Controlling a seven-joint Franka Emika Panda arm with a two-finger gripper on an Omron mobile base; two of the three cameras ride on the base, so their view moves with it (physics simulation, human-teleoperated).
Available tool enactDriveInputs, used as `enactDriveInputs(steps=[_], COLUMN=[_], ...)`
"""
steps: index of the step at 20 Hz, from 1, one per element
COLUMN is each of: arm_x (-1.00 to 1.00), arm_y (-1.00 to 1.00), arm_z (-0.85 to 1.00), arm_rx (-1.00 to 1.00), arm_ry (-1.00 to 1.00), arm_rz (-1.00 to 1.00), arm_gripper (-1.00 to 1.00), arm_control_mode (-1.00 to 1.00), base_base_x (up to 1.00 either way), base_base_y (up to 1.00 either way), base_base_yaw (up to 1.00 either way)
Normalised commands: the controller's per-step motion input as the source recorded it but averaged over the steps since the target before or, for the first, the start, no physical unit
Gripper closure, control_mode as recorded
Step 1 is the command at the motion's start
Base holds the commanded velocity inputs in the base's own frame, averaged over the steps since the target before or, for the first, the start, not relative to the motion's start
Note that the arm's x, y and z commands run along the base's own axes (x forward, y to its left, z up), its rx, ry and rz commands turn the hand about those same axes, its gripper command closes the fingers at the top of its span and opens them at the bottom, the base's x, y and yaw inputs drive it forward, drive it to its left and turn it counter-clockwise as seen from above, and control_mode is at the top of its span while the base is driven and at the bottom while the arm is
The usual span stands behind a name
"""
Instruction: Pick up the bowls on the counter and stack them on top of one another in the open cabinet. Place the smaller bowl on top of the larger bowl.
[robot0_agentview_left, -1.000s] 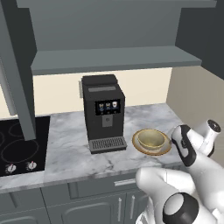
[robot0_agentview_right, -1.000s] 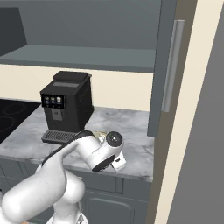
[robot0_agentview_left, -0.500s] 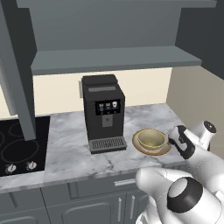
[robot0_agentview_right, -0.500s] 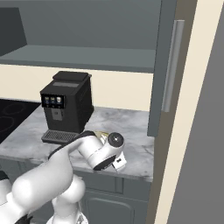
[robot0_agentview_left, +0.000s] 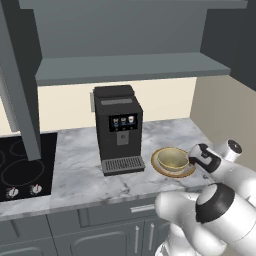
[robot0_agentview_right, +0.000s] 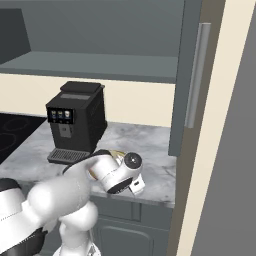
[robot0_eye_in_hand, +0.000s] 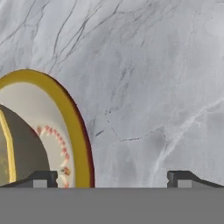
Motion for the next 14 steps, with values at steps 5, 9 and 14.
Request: enactDriveInputs(steps=[5,9,14], arm_x=[0.16,0.16,0.14], arm_y=[-0.02,-0.02,-0.01], arm_z=[-0.16,-0.15,-0.17], arm_rx=[0.00,0.00,0.00], arm_ry=[0.00,0.00,0.00], arm_rz=[0.00,0.00,0.00], arm_gripper=[-1.00,-1.00,-1.00], arm_control_mode=[-1.00,-1.00,-1.00], base_base_x=[0.00,0.00,0.00], base_base_y=[0.00,0.00,0.00], base_base_yaw=[0.00,0.00,0.00])
